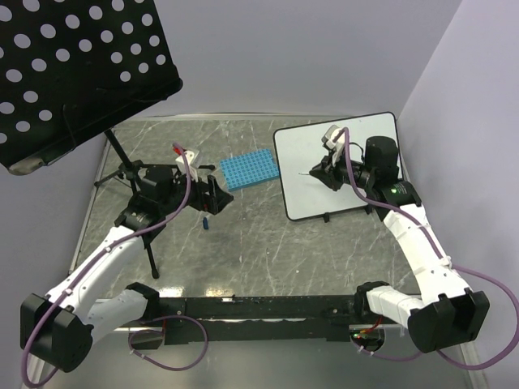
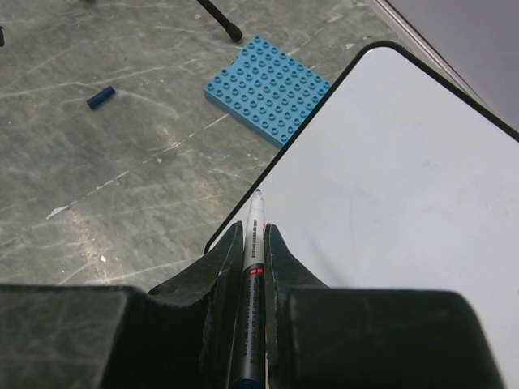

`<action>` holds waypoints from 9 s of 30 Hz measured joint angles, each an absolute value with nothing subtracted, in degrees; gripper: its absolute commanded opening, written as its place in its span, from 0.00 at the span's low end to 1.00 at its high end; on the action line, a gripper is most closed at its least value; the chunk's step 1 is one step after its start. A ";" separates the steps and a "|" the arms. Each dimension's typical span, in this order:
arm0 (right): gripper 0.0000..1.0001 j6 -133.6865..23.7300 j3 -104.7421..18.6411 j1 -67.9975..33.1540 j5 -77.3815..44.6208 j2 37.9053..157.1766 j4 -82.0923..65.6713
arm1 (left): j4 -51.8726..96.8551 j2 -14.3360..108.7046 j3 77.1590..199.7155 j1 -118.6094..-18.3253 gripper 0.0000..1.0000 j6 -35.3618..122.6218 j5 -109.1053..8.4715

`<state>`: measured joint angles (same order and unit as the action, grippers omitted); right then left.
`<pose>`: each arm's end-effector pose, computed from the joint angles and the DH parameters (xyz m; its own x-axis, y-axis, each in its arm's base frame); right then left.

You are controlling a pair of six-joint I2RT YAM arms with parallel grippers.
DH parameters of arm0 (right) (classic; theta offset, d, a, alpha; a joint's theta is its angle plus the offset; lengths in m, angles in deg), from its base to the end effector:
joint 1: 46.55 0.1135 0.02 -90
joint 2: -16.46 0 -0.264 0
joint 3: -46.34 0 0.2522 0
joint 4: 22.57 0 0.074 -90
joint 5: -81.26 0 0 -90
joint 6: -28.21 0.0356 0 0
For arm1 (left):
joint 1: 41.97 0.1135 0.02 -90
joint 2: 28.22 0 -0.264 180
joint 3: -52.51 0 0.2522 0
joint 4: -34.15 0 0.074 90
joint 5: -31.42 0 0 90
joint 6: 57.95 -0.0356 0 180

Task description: Write a sentence on the whiteboard

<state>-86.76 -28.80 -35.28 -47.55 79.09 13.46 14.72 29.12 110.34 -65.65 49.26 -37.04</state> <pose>0.2292 0.0684 0.3620 -0.0526 -0.3459 -0.9368 -0.8142 0.5580 -0.1603 0.2063 -0.1048 0.3031 -0.4886 -0.0862 -0.8683 0.5727 0.7190 -0.3937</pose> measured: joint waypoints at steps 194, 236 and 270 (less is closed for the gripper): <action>0.00 -79.51 -32.60 -32.75 -35.46 97.47 -6.22 | 11.02 23.68 110.80 -65.13 0.97 44.80 -39.20; 0.00 -79.40 -32.60 -33.18 -37.12 97.54 -5.80 | 11.02 23.68 110.80 -65.02 0.97 44.80 -39.01; 0.00 -83.94 -32.67 -33.31 -34.21 103.07 -3.20 | 10.98 24.11 110.80 -65.02 0.97 44.80 -38.92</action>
<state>-83.94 -32.67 -33.31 -34.21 103.07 -3.20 10.98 24.11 110.80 -65.02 44.80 -38.92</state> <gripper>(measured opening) 0.180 0.969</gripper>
